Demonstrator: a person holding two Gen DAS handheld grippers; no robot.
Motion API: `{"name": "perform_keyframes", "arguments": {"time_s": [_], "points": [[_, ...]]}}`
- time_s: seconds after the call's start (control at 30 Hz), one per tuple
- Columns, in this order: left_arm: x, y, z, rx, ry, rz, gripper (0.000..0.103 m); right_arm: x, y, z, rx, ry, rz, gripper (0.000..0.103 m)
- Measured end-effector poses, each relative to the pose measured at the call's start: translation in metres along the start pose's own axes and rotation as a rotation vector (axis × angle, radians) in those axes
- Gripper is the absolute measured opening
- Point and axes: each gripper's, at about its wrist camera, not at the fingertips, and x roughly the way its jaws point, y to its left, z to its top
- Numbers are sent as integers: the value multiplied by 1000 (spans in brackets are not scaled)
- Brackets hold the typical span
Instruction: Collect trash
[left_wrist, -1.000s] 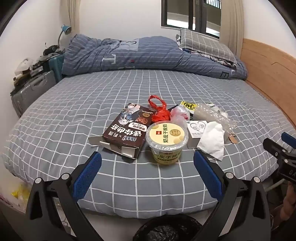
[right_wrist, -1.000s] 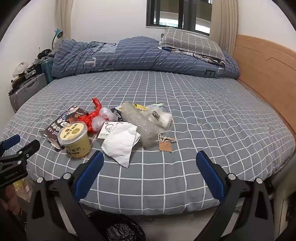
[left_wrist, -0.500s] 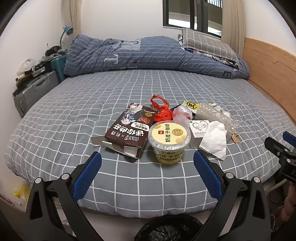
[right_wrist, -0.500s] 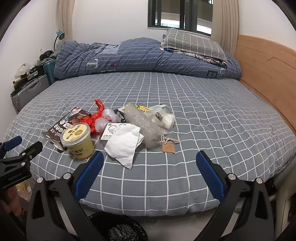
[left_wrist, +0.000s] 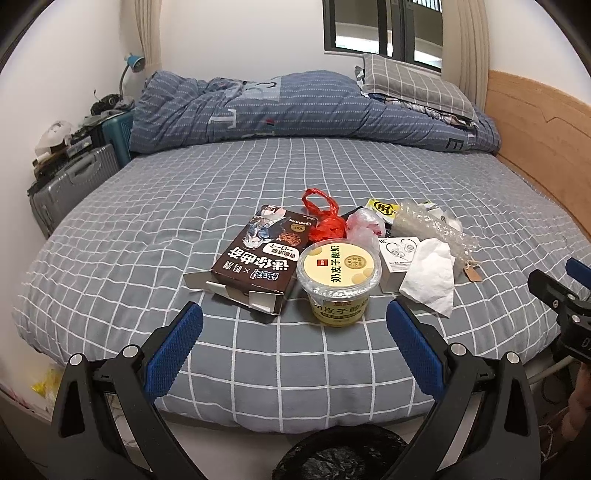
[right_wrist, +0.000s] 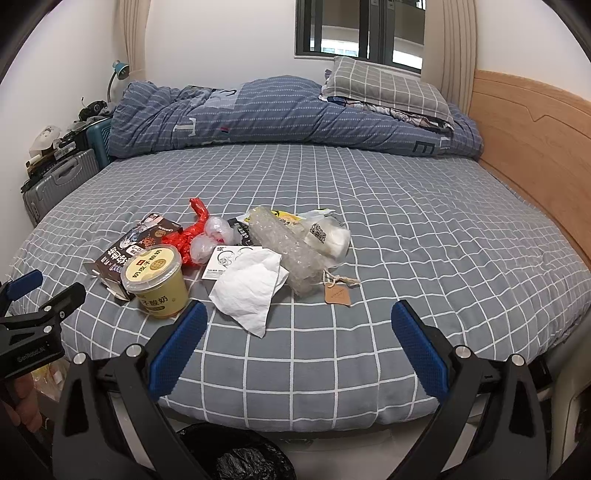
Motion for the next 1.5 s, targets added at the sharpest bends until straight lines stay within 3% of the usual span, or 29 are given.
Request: {"name": "perform_keyframes", "arguments": {"time_s": [1.5], "points": [[0,-3,0,7,25,-16,97,4,4,-2,-12,7,-8,96]]}}
